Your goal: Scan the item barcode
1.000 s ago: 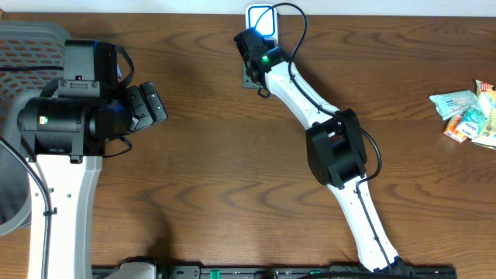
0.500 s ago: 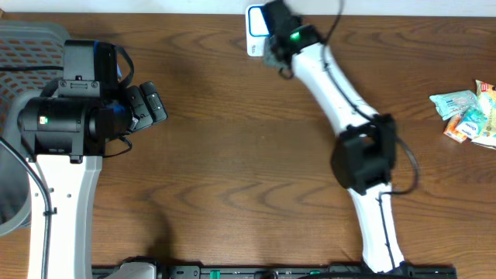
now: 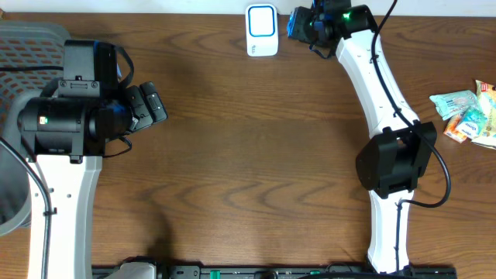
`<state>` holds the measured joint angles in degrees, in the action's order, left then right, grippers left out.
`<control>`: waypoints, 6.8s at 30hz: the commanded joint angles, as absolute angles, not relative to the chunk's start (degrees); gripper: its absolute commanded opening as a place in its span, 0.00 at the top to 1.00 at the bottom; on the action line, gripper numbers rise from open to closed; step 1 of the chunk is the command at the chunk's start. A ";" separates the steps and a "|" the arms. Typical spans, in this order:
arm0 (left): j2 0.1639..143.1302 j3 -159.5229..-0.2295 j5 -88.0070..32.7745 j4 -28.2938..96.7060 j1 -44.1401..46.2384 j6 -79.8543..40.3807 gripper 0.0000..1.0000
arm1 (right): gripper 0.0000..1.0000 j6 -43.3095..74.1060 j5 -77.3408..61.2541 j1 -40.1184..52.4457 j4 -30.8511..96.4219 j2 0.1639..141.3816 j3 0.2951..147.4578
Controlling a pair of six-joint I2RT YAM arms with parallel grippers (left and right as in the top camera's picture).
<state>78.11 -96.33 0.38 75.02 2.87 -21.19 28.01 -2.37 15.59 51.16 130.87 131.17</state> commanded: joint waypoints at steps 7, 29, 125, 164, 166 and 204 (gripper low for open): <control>77.84 -96.47 1.10 75.22 2.70 -21.87 0.02 | 0.54 27.59 -6.11 6.61 58.13 130.87 131.46; 77.84 -96.44 1.10 75.22 2.70 -21.87 0.02 | 0.08 16.03 10.35 -23.03 74.02 130.87 131.46; 77.84 -96.44 1.10 75.22 2.70 -21.87 0.02 | 0.01 -13.50 -14.48 -1.89 78.04 38.68 72.53; 77.84 -96.47 1.10 75.22 2.70 -21.87 0.02 | 0.01 -14.17 -14.37 -0.89 0.84 0.27 4.64; 77.84 -96.44 1.10 75.22 2.70 -21.87 0.02 | 0.01 -14.02 -13.76 -0.89 -1.45 0.27 3.31; 77.84 -96.47 1.10 75.22 2.68 -21.87 0.02 | 0.01 -3.09 0.01 1.54 4.54 0.27 0.30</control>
